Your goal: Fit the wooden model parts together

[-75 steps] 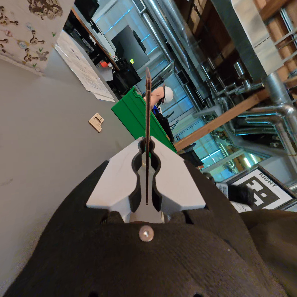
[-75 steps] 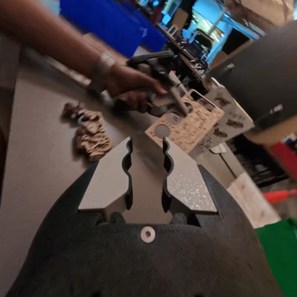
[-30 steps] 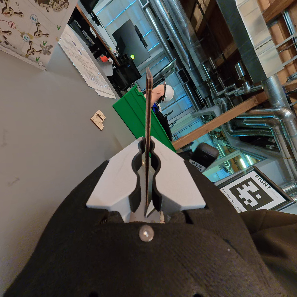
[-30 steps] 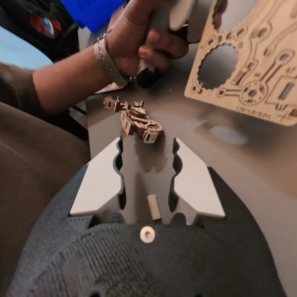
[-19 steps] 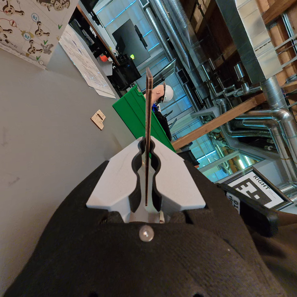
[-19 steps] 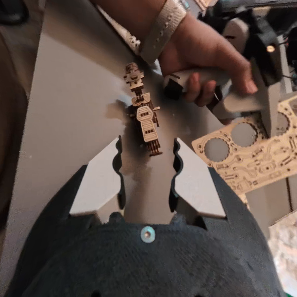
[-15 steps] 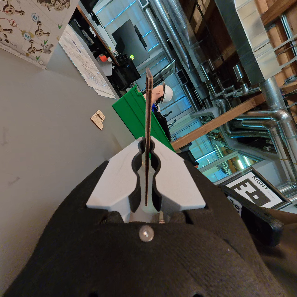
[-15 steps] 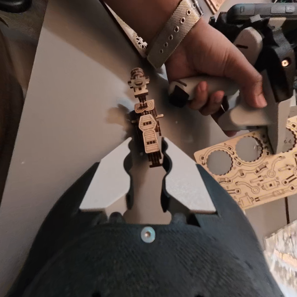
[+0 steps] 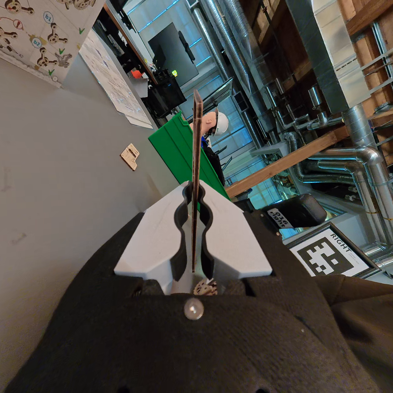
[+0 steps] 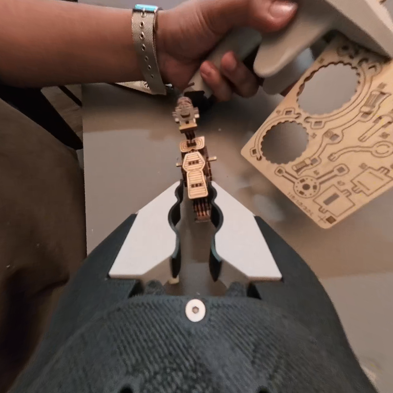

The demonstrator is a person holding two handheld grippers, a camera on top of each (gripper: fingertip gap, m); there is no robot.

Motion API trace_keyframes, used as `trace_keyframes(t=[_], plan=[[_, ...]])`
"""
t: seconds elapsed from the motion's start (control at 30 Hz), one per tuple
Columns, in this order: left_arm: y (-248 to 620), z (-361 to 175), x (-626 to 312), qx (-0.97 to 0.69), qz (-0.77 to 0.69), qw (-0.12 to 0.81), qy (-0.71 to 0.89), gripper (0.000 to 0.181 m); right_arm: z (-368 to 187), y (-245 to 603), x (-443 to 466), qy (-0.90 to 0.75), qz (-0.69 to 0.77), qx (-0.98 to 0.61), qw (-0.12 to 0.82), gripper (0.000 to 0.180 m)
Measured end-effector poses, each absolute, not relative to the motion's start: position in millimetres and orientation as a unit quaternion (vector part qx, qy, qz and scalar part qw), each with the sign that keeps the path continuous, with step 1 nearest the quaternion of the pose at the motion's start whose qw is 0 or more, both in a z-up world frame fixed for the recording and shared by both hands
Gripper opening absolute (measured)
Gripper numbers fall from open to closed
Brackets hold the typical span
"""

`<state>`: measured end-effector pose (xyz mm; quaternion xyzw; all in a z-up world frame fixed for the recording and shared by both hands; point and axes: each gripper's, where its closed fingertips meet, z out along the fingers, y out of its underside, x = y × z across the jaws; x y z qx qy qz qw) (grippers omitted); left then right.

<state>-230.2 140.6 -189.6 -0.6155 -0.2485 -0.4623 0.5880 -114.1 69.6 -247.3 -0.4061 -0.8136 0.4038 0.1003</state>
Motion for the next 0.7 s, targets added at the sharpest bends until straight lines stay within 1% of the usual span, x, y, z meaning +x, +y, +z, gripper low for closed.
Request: trace_keyframes(t=[0.17, 0.33, 0.47, 0.6, 0.7], plan=[[140.6, -189.6, -230.9, -0.613, -0.465, 0.588, -0.251, 0.0, -250.9, 72.6, -111.8, -0.821, 0.386, -0.411, 0.089, 0.022], [140.5, -189.4, -231.4, -0.611, -0.467, 0.588, -0.252, 0.0, -250.3, 71.8, -115.4, -0.822, 0.387, -0.406, 0.096, 0.035], [140.6, -189.5, -231.2, -0.611, -0.467, 0.587, -0.252, 0.0, -249.8, 70.4, -115.6, -0.822, 0.39, -0.404, 0.097, 0.04], [140.8, -189.5, -231.3, -0.611, -0.467, 0.587, -0.252, 0.0, -251.4, 71.5, -116.4, -0.823, 0.386, -0.405, 0.104, 0.042], [140.6, -189.4, -231.5, -0.61, -0.468, 0.587, -0.253, 0.0, -251.2, 69.9, -116.0, -0.825, 0.387, -0.397, 0.111, 0.038]])
